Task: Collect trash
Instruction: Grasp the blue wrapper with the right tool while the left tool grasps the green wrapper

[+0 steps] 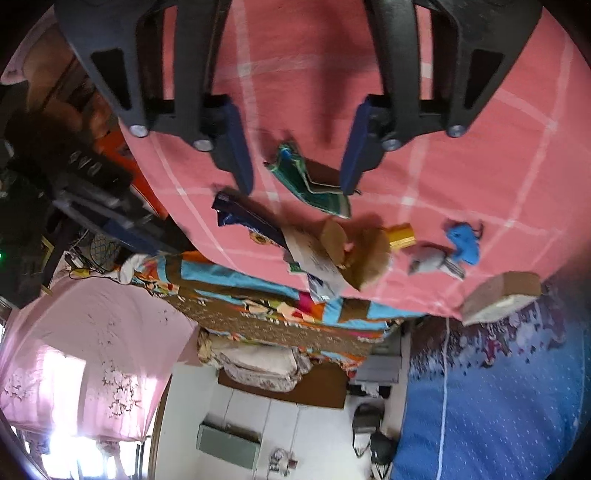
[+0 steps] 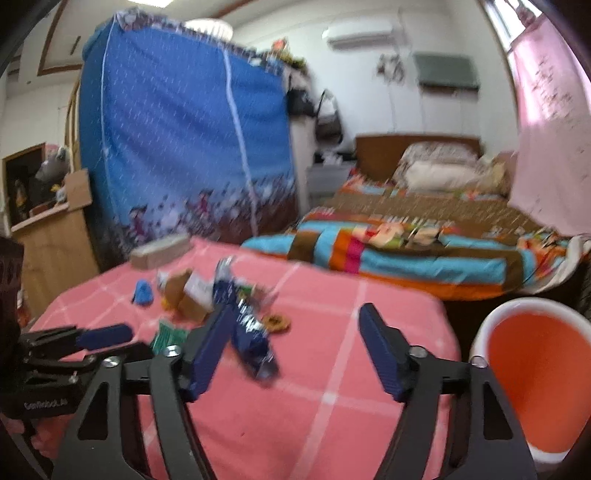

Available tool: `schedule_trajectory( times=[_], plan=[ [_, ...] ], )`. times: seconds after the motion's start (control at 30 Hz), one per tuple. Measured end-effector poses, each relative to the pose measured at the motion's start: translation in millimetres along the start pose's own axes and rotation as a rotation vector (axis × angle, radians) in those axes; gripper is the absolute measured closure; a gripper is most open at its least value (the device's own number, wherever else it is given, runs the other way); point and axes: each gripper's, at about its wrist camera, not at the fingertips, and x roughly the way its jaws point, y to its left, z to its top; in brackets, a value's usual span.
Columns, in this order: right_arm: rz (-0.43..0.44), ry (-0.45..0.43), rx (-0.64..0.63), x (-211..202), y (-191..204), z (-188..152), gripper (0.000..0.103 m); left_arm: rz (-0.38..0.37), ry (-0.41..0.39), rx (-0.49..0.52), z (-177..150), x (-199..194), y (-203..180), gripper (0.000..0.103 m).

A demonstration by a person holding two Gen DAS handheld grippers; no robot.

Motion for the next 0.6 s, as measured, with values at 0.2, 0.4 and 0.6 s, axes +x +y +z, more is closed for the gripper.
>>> schedule_trajectory(
  times=[0.2, 0.4, 0.6],
  plan=[
    [0.062, 0.135, -0.023, 27.9, 9.6, -7.3, 0.057, -0.001, 0.046, -0.058, -1.4, 7.0, 7.9, 0.087],
    [0.13, 0.232, -0.015, 49.9, 14.1, -9.0, 0.065, 0.005, 0.052, -0.09, -0.7, 3.9, 18.5, 0.093],
    [0.153, 0.257, -0.005, 52.1, 14.9, -10.2, 0.081, 0.027, 0.02, -0.076, -2.0, -5.9, 19.8, 0.095]
  ],
)
